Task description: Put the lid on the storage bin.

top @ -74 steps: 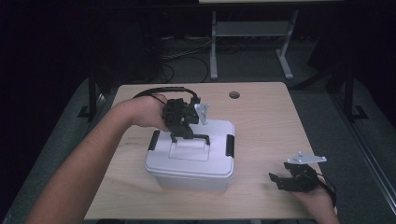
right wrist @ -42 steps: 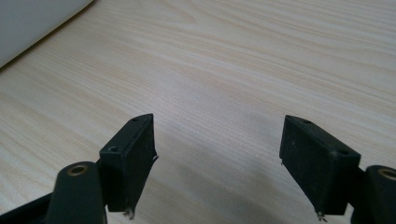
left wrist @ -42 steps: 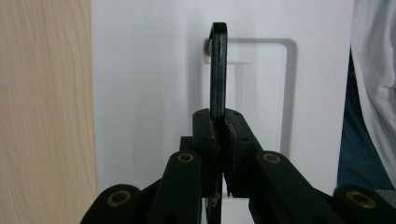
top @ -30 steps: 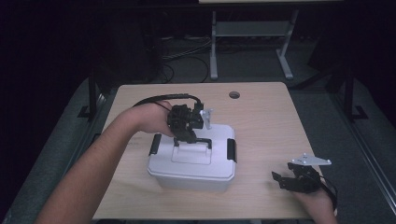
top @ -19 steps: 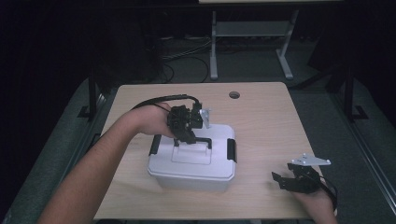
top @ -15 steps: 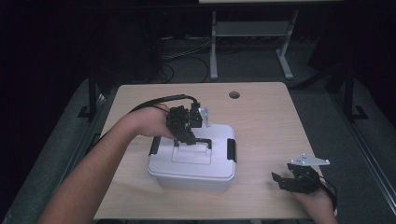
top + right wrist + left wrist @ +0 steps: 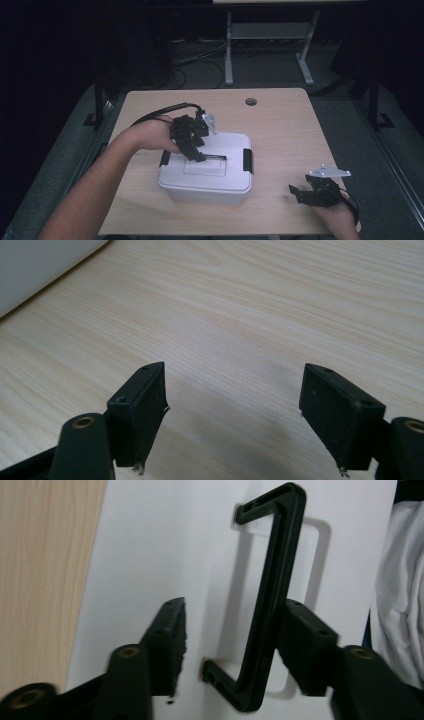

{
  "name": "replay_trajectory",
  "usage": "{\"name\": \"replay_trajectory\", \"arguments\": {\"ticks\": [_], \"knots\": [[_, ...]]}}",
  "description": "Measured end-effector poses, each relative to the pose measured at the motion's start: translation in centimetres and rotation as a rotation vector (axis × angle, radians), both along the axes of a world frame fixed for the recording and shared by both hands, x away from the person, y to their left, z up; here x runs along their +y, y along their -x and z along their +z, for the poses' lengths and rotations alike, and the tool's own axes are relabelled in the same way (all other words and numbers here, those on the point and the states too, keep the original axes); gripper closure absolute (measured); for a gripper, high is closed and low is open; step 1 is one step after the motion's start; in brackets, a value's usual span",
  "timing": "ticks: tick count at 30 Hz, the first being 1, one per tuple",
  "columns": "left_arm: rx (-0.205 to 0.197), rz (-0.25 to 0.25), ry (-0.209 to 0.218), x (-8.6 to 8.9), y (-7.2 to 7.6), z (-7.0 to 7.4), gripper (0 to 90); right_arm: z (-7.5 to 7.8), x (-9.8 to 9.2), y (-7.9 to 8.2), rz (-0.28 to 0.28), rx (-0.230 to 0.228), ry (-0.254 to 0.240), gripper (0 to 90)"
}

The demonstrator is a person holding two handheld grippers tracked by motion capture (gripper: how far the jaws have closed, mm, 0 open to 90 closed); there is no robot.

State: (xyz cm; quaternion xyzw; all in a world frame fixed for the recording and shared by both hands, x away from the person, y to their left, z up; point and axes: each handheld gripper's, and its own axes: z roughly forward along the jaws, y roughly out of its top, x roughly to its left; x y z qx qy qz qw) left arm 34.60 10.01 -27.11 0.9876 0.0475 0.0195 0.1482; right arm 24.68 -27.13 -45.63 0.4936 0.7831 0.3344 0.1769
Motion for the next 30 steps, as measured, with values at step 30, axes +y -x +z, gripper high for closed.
{"name": "replay_trajectory", "arguments": {"ticks": [30], "knots": [[-0.047,0.416,0.157,15.1,-0.6,-3.8,27.7,0.4,1.0,0.0,0.026,0.012,-0.001,29.1]]}}
